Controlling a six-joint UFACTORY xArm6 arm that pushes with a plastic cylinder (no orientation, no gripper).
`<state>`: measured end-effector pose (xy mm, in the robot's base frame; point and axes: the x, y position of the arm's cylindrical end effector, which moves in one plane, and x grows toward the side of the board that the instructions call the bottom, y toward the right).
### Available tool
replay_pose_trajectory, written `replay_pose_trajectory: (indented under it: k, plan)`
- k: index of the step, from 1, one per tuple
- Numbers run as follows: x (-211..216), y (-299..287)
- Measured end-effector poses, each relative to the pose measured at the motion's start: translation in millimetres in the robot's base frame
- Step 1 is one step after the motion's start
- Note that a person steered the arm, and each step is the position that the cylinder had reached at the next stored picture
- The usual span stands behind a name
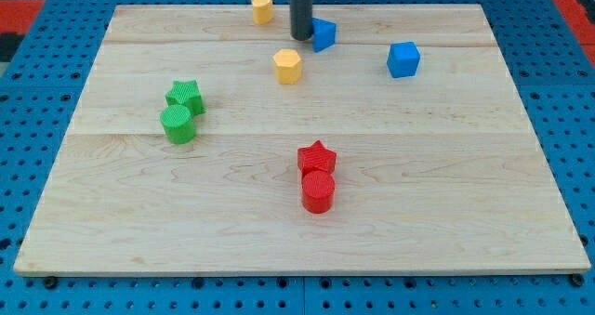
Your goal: Move the blue triangle left to blue cube
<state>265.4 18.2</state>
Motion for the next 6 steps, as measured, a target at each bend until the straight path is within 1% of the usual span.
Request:
replay_pose_trajectory:
  k: [1,3,4,5,6]
  plan:
    - [9.0,40.4]
    - [-31.7,43.0]
    - [-12.4,80.3]
    - [6.1,84.5]
    - [-9.8,80.0]
